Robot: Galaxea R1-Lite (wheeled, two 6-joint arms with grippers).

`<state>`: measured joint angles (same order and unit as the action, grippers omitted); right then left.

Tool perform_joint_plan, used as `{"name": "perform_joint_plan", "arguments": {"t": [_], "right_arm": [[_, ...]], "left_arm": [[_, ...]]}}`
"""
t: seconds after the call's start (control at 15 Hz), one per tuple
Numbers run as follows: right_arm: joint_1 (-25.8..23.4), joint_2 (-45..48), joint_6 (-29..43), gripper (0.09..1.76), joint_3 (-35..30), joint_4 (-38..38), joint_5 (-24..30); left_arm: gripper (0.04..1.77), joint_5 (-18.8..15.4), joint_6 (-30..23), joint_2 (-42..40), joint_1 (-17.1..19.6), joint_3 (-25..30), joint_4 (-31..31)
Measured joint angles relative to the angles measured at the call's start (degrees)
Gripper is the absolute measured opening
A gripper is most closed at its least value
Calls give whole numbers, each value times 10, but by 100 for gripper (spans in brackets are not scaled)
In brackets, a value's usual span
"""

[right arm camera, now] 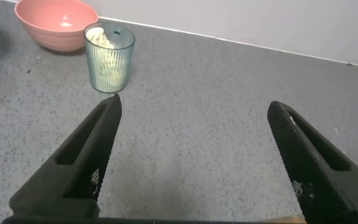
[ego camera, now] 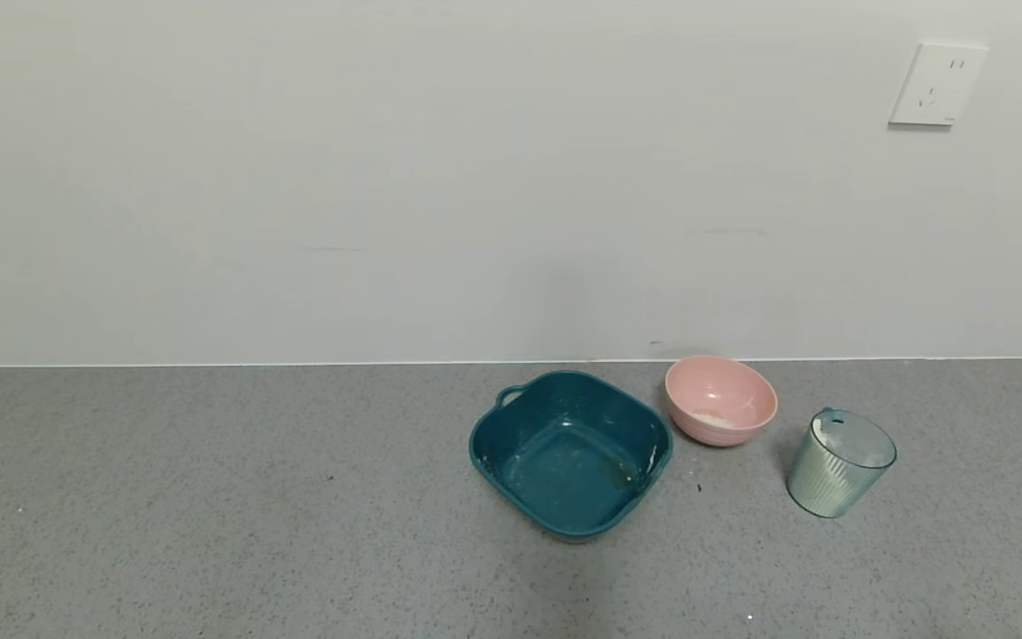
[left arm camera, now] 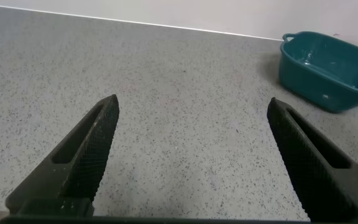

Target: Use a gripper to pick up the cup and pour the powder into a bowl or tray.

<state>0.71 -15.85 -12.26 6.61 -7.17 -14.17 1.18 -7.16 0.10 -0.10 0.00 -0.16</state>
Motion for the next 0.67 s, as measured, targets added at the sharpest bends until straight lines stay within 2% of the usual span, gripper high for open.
{"name": "perform_joint_plan", "arguments": {"t": [0.27,0.67], "right_arm": [[0,71,1,170,-3,38,3],[-2,148,31,170,-40,36,66]], "left_arm": [[172,0,0,0,0,0,0],[172,0,0,0,0,0,0]]}}
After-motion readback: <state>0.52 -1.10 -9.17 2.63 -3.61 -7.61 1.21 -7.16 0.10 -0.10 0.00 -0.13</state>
